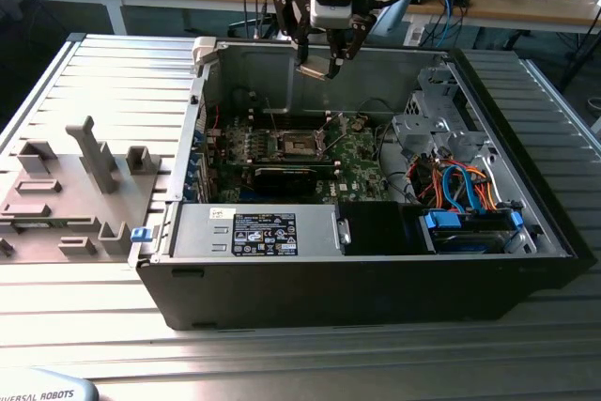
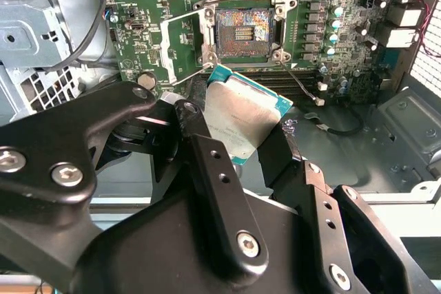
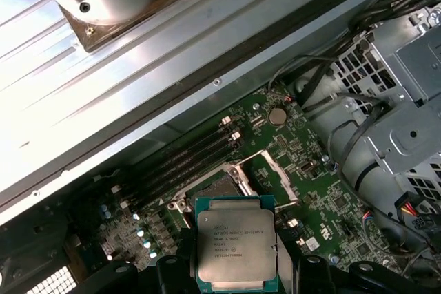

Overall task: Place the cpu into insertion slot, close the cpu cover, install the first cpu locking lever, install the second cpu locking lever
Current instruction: 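Place the cpu into insertion slot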

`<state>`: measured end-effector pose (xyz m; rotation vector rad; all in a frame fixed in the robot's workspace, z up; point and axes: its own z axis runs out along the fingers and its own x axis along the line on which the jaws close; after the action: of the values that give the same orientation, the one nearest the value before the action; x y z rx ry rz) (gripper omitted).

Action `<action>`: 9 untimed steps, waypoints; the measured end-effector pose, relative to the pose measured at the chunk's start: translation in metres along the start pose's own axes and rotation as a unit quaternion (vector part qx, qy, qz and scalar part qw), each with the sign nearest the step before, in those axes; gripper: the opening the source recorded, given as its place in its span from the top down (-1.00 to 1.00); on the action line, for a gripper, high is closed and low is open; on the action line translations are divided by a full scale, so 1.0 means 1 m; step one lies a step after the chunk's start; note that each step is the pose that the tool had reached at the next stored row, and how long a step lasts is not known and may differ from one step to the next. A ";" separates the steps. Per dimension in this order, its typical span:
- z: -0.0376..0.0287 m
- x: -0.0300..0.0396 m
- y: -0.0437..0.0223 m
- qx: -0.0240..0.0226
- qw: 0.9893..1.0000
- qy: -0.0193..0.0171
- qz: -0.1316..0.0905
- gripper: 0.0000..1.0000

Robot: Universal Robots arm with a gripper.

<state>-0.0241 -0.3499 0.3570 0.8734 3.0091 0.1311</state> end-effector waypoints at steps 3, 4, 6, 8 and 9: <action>0.0000 0.0000 0.0000 0.000 1.000 0.000 0.001 -0.08; 0.0000 0.0000 0.0000 0.000 1.000 0.000 0.002 -0.08; 0.0000 0.0000 0.0000 0.000 1.000 0.000 0.003 -0.08; 0.0000 0.0000 0.0000 0.000 1.000 0.000 0.004 -0.08; 0.0000 0.0000 0.0000 0.000 1.000 0.000 0.005 -0.08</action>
<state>-0.0241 -0.3499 0.3570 0.8872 3.0047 0.1310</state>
